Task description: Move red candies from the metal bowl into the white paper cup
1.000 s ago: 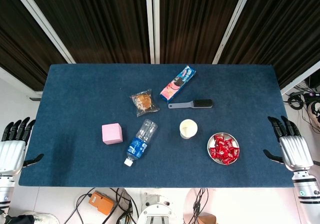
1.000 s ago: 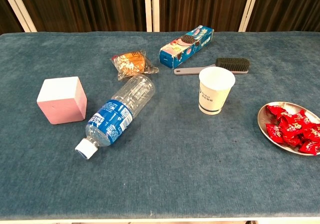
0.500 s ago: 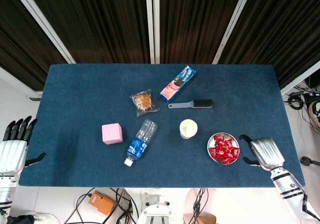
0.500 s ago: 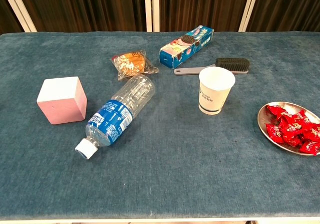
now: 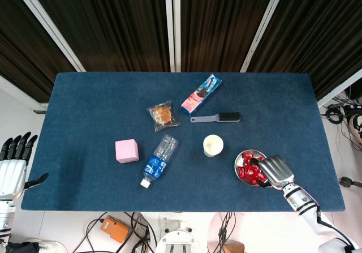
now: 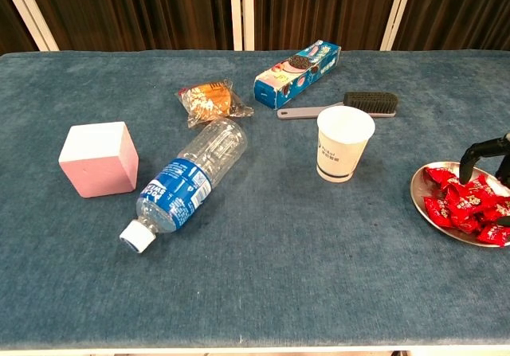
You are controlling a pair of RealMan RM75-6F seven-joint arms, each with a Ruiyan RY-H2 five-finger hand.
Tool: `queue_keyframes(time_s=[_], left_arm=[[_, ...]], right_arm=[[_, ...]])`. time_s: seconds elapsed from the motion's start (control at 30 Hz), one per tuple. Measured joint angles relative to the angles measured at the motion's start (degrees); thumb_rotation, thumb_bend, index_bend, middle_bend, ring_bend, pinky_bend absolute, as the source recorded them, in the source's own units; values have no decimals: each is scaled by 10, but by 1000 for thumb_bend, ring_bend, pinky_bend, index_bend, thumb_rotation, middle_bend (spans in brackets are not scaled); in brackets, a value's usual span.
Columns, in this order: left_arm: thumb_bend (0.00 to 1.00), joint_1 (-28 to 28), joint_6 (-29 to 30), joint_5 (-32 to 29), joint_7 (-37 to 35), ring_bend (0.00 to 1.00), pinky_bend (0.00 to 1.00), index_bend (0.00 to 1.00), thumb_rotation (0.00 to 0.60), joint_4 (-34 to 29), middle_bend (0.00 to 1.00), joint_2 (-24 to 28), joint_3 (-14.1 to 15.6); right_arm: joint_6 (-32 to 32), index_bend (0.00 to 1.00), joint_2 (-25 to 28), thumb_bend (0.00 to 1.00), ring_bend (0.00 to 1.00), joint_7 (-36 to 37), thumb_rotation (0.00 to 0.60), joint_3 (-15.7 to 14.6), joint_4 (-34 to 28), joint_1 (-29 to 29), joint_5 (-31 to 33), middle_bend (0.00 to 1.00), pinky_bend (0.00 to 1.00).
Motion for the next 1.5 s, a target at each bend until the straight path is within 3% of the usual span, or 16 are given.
queue_keyframes(time_s=[0.23,0.47,0.6,0.77,0.97,1.2,1.5], left_arm=[[7,3,3,-2,-7,0,0,15,600,7,0,-1,-1],[7,5,3,-3,-10,0,0,14,600,12,0,-2,-1],[7,6,4,-3,-12,0,0,15,600,13,0,-2,-1],[7,5,2,-2,-14,0,0,15,600,16,0,-4,-1],[7,4,1,-2,-17,0,0,14,600,18,0,-4,-2],[7,4,-4,-4,-18,0,0,14,600,18,0,-4,-2],[7,6,-7,-12,-19,0,0,6,600,19,0,-1,-2]], right_arm=[[-11,485,-10,463,1000,-3,600,-2,3,13,8,894,1000],[-4,673,-21,556,1000,3,600,-1,19,17,11,927,1000],[17,708,-19,570,1000,11,600,3,21,16,8,931,1000],[42,715,2,572,1000,22,600,15,4,17,1,931,1000],[40,715,17,572,1000,24,600,53,-22,48,9,932,1000],[-29,689,-14,572,1000,14,600,98,-21,116,65,932,1000],[-95,607,-70,570,1000,-20,600,122,9,189,129,932,1000]])
